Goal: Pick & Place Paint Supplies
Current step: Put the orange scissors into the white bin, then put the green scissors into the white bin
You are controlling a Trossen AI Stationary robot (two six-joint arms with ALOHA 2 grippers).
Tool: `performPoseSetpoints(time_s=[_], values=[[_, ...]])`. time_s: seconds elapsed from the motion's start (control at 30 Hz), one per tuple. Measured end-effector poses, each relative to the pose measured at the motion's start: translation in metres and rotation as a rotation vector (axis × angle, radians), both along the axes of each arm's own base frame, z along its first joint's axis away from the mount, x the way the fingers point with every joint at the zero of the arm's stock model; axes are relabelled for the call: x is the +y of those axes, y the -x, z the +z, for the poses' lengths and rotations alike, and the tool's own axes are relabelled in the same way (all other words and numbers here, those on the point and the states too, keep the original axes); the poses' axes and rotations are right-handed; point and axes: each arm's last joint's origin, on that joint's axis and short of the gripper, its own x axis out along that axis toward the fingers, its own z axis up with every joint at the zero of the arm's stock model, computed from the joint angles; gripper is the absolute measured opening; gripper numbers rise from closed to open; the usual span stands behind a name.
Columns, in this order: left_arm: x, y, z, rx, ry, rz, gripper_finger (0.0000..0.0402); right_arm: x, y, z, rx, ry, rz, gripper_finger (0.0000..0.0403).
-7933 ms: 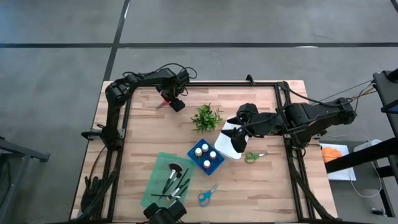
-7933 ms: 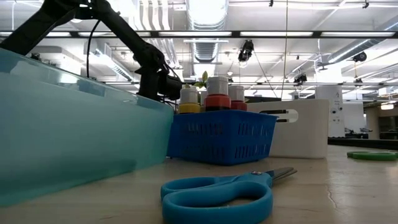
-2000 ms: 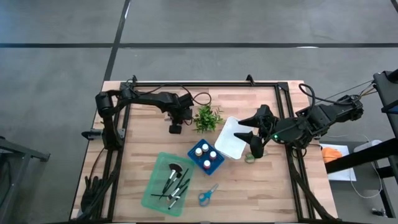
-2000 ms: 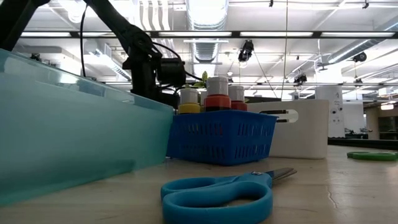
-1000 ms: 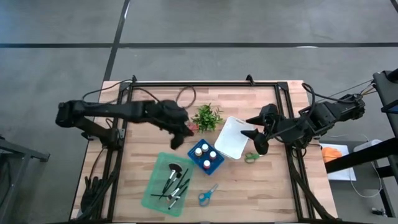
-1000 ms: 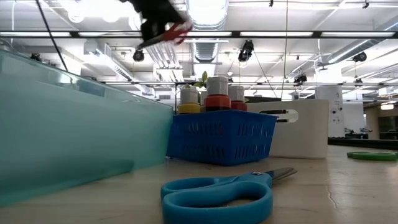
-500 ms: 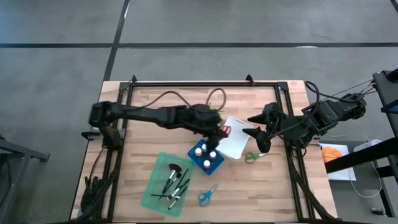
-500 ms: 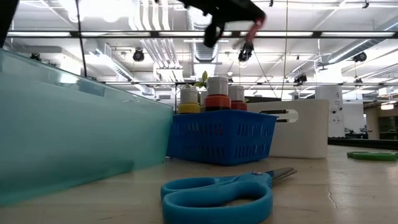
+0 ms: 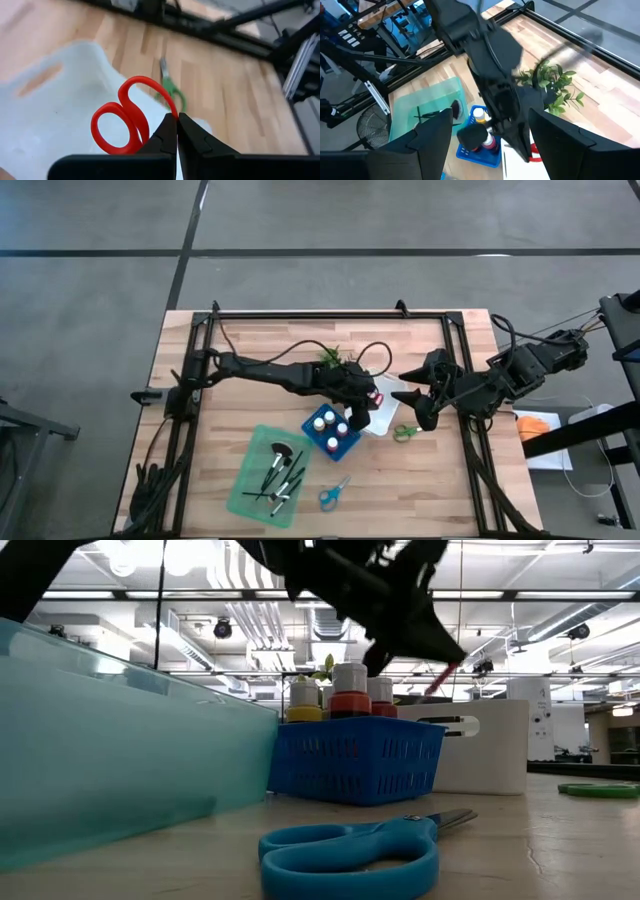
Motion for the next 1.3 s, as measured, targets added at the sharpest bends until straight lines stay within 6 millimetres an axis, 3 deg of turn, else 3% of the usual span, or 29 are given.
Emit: performPoseSetpoints(time_s=[0.13,0.47,0.57,0.7,0.77,0.87,1.03,1.13,1.3], values=[[0.001,-0.002,-0.008,0.017,0.002,0.002,0.0016,0.000,0.000,0.000,0.000,-0.003,-0.002,0.0260],[0.004,-0.008,0.009,-0.076,-0.023,0.037,0.0119,0.000,-0.001,-0.002,0.008,0.005,0.001,0.0260],[0.002,-0.007,0.030,-0.119,0.010,-0.033,0.0132,0.002,0.001,-0.005,0.031,0.013,0.008,0.0260],[-0.003,0.014,0.086,-0.221,0.009,-0.192,0.0135,0.004,0.008,-0.017,0.128,0.011,0.002,0.0260],[-0.005,0.033,0.103,-0.176,-0.018,-0.240,0.0136,0.006,0.014,-0.027,0.203,-0.016,0.007,0.0260],[-0.008,0.065,0.111,-0.009,-0.033,-0.273,0.0136,0.015,0.021,-0.048,0.361,-0.083,0.092,0.0260],[-0.025,0.117,0.135,0.054,-0.062,-0.360,0.0136,0.049,0.025,-0.092,0.498,-0.115,0.412,0.0260],[-0.039,0.133,0.135,0.045,-0.137,-0.351,0.0136,0.063,0.026,-0.120,0.492,-0.075,0.508,0.0260],[-0.047,0.151,0.140,0.009,-0.282,-0.200,0.0136,0.062,0.029,-0.174,0.561,-0.056,0.486,0.0260]])
